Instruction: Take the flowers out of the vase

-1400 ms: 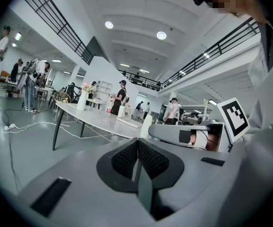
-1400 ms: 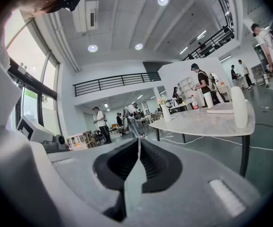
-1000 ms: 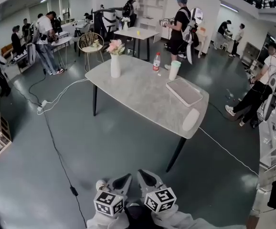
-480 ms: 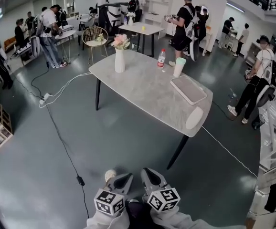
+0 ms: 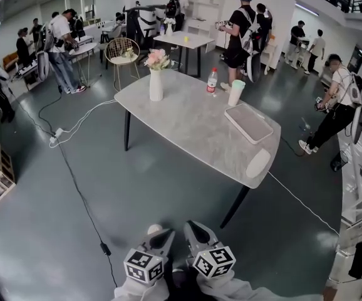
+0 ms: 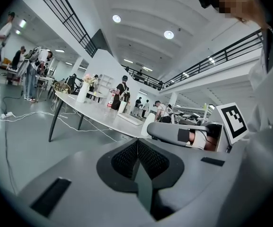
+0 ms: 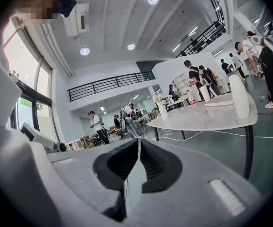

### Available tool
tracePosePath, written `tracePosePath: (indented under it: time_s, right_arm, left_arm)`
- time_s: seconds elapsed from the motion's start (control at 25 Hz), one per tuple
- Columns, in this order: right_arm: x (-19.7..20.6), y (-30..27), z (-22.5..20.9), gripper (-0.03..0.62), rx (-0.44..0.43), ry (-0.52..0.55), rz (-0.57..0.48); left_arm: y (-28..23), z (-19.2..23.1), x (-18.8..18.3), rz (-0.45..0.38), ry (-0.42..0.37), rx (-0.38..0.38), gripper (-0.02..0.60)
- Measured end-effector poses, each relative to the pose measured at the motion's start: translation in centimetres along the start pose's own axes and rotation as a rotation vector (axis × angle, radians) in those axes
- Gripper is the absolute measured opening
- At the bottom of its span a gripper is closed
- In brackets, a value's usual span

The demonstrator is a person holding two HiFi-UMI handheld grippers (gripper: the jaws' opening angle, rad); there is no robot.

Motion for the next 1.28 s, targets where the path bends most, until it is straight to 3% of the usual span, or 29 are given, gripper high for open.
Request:
tracePosePath:
  time_s: [0.76, 1.28]
  right_arm:
    - [-3.7, -12.9, -4.5, 0.014, -0.022, -0.019, 0.025]
    - [-7.0, -22.4, -7.0, 0.014, 0.003, -0.006, 0.016]
  left_arm:
    - [-7.1, 7.6, -9.7, -0.002, 0.021, -0.017, 0.003]
    - [-12.0, 13.6, -17.7, -0.007, 0.003, 0.015, 0.003]
Point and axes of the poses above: the fingertips, and each gripper's own axes: y backward along the fingers, z to its left, x out of its underside, the point moved 9 cm from there along y, backward along the fingers, and after that the axes turned 14 degrees about y, right-handed, at the moved point
